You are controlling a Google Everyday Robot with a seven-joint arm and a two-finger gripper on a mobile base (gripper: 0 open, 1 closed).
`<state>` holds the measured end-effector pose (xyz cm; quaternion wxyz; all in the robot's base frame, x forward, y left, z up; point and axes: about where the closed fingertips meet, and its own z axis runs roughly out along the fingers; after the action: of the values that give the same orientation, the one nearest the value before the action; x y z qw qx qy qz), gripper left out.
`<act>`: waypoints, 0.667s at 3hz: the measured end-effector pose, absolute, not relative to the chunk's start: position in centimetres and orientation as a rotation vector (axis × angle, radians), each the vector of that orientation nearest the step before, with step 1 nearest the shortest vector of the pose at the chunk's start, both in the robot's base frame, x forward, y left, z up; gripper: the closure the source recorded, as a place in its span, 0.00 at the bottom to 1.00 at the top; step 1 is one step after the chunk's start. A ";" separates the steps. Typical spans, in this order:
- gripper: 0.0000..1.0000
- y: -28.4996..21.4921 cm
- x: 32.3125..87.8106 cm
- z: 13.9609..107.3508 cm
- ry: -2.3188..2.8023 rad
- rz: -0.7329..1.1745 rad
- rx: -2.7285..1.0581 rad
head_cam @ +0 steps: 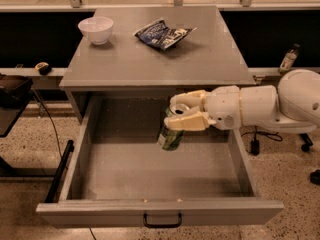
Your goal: Place green can into top drawer
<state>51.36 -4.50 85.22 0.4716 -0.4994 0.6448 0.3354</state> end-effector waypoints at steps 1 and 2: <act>1.00 -4.6 50.9 85.3 1.579 0.831 -1.229; 1.00 -4.2 51.0 83.8 1.568 0.713 -1.282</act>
Offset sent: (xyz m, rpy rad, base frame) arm 0.0059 0.0000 -0.0482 -0.2238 -0.2462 -0.0698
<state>51.00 -4.22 83.78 0.4772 -0.5247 0.6418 0.2917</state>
